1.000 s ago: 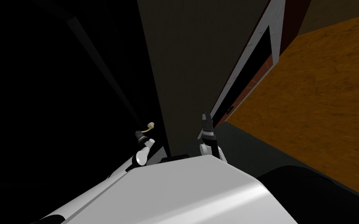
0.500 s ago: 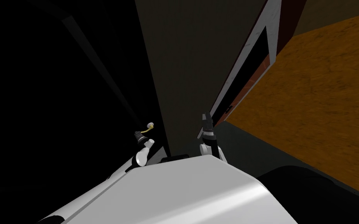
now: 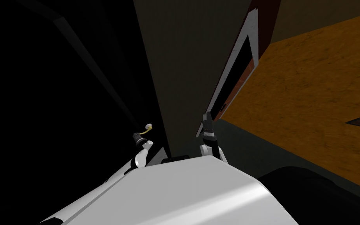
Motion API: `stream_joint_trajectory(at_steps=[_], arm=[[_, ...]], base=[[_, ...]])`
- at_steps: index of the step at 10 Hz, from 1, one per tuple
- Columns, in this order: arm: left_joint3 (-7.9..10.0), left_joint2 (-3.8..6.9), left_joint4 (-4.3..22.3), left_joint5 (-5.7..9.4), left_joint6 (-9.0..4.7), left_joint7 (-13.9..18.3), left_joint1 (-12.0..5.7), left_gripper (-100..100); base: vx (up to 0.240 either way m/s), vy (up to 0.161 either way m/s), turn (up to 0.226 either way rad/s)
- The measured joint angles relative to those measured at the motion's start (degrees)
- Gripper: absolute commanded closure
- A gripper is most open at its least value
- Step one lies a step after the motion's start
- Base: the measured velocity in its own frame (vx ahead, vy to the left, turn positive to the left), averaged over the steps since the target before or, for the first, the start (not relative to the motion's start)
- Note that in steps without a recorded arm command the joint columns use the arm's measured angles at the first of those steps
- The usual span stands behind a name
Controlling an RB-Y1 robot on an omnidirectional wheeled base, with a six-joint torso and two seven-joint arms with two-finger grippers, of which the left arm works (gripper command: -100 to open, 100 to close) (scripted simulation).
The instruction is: Push the door open
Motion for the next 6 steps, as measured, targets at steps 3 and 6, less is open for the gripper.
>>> stream_joint_trajectory(at_steps=[3,6], arm=[[-0.13,-0.17,-1.40,0.38,1.18,-0.64,0.70,100],[-0.13,0.49,-0.01,0.65,0.45,-0.63,0.46,100]], base=[[0.000,-0.001,0.002],[-0.013,0.027,-0.076]])
